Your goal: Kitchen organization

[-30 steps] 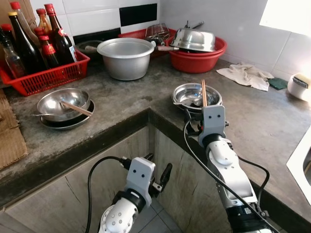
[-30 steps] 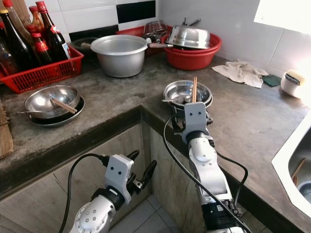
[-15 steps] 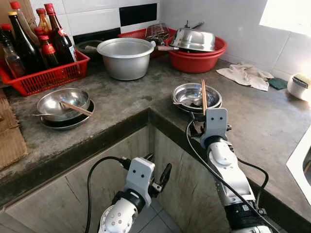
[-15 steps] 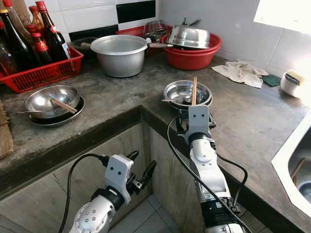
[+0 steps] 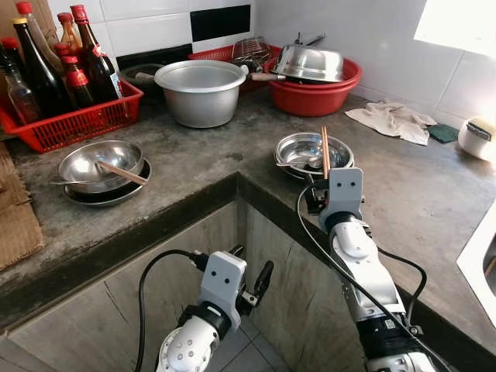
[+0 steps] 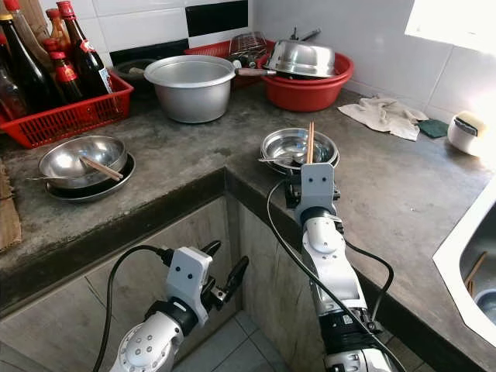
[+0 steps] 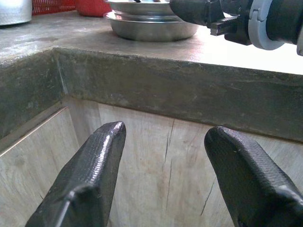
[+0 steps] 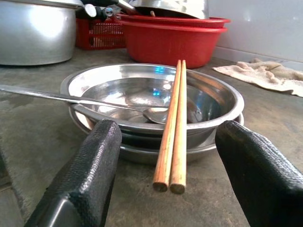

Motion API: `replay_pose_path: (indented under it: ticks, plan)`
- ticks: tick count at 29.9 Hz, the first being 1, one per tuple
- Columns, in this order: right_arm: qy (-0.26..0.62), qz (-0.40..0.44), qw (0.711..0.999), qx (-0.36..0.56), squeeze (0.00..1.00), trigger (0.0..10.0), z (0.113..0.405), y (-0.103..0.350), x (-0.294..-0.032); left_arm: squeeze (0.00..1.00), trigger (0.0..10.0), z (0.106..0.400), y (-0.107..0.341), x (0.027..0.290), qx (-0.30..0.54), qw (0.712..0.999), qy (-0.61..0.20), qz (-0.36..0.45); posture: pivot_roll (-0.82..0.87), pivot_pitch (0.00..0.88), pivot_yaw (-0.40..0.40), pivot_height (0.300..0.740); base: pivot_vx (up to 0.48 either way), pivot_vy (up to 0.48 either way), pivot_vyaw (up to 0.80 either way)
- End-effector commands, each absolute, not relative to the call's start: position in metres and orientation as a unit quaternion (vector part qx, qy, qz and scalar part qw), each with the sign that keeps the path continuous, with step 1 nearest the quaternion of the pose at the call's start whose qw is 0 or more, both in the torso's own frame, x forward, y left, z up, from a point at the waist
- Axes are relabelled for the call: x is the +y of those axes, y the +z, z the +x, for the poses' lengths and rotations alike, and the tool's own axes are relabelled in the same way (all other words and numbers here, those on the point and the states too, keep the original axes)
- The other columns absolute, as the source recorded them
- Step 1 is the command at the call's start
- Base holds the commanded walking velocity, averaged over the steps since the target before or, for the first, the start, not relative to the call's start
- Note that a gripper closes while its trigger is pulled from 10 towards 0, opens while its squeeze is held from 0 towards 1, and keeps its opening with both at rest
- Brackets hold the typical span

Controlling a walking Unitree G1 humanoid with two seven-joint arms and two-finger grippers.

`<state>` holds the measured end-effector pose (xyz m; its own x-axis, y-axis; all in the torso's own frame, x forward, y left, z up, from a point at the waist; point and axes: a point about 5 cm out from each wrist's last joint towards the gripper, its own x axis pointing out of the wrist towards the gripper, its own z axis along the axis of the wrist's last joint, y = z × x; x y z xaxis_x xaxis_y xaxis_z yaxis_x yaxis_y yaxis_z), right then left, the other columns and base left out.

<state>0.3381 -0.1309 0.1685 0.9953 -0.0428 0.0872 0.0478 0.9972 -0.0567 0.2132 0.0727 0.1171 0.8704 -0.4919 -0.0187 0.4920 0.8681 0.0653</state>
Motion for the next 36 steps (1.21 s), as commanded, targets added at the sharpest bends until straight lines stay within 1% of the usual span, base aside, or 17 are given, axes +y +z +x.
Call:
replay_pose_path:
  ticks: [1, 7, 13, 35, 36]
  plan:
    - [-0.031, -0.025, 0.998, -0.049, 0.0, 10.0, 0.3408, 0.1721, -0.1333, 0.0, 10.0, 0.2125, 0.1207, 0.0729, -0.008, 0.967, -0.254, 0.035, 0.14, 0.044, -0.046, 0.74, 0.0, 0.0, 0.0]
    - [-0.027, -0.023, 0.998, -0.043, 0.0, 10.0, 0.3428, 0.172, -0.1338, 0.0, 10.0, 0.2121, 0.1224, 0.0721, -0.015, 0.967, -0.254, 0.032, 0.14, 0.045, -0.046, 0.74, 0.0, 0.0, 0.0]
    - [-0.027, -0.021, 0.999, -0.04, 0.0, 10.0, 0.3445, 0.172, -0.1354, 0.0, 10.0, 0.2085, 0.1294, 0.0697, -0.039, 0.963, -0.268, 0.014, 0.14, 0.045, -0.049, 0.74, 0.0, 0.0, 0.0]
    - [-0.019, -0.018, 0.999, -0.041, 0.0, 10.0, 0.3427, 0.1724, -0.1338, 0.0, 10.0, 0.2108, 0.1266, 0.0711, -0.033, 0.964, -0.263, 0.021, 0.13, 0.043, -0.045, 0.74, 0.0, 0.0, 0.0]
    - [-0.018, -0.017, 0.999, -0.039, 0.0, 5.7, 0.3423, 0.1718, -0.1334, 0.0, 10.0, 0.2109, 0.1265, 0.0711, -0.033, 0.964, -0.263, 0.022, 0.13, 0.044, -0.045, 0.74, 0.0, 0.0, 0.0]
